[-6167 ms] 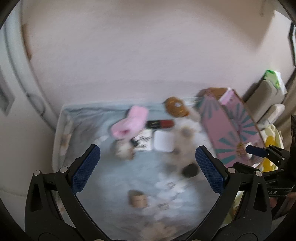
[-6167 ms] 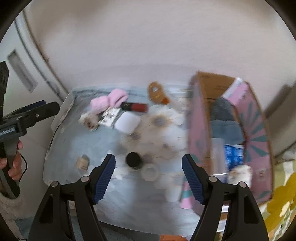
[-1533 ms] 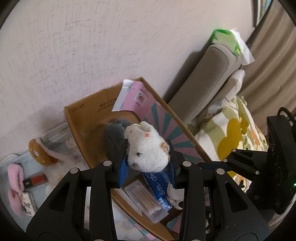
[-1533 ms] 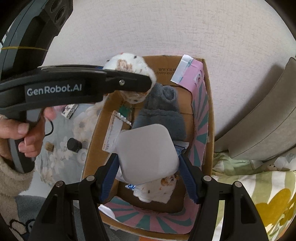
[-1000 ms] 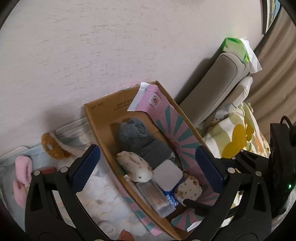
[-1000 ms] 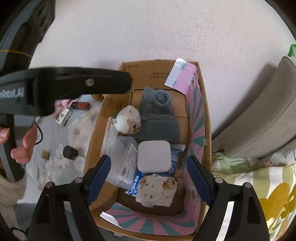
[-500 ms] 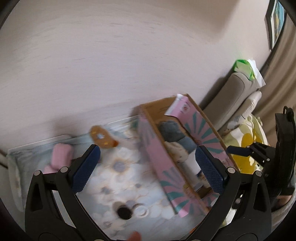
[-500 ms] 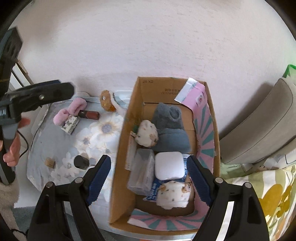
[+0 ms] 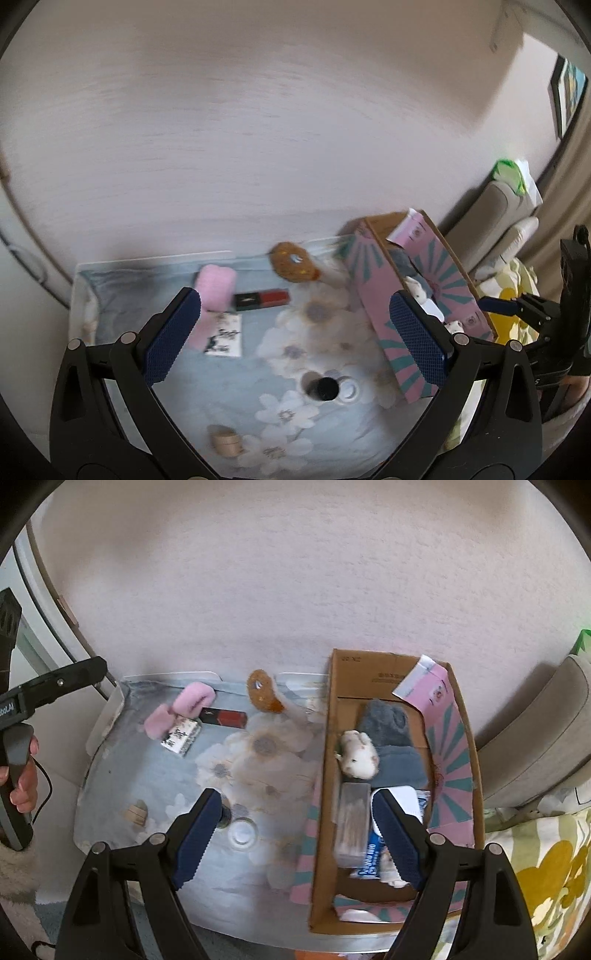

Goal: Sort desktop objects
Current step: 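Move both tools back over the tray toward the pink slipper and black jar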

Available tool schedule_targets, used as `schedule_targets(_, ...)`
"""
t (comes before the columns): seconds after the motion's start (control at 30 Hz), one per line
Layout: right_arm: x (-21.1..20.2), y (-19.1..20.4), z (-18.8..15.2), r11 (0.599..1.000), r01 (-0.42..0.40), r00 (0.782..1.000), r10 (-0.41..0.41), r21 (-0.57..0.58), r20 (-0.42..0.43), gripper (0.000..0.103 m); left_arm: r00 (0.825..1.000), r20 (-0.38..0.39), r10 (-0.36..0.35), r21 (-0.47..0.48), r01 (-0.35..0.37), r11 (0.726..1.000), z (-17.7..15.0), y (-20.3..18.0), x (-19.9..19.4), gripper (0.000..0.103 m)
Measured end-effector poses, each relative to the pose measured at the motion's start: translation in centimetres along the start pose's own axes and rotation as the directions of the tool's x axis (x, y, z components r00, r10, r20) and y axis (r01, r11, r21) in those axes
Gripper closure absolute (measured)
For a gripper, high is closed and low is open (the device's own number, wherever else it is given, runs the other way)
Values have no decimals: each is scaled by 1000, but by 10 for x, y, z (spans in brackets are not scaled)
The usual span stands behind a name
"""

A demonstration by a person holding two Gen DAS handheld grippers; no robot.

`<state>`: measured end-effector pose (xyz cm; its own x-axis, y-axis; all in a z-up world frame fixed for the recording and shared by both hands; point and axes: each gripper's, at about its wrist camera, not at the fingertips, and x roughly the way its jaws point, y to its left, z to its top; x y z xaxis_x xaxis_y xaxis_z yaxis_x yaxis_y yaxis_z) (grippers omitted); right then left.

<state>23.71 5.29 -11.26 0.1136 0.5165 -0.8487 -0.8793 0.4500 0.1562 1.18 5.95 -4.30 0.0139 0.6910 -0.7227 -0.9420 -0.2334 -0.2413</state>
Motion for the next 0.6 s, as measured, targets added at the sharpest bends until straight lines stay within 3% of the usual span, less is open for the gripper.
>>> schedule_targets(0.27, 0, 23, -5, 1000, -18, 1000, 18, 2, 3, 22, 1000, 20, -4, -34, 4, 999, -6, 27, -21, 1)
schedule_targets(0.6, -2, 40, -4, 999, -31, 999, 31, -10, 12, 22, 1000, 13, -17, -21, 17, 1000, -11, 31, -25, 1)
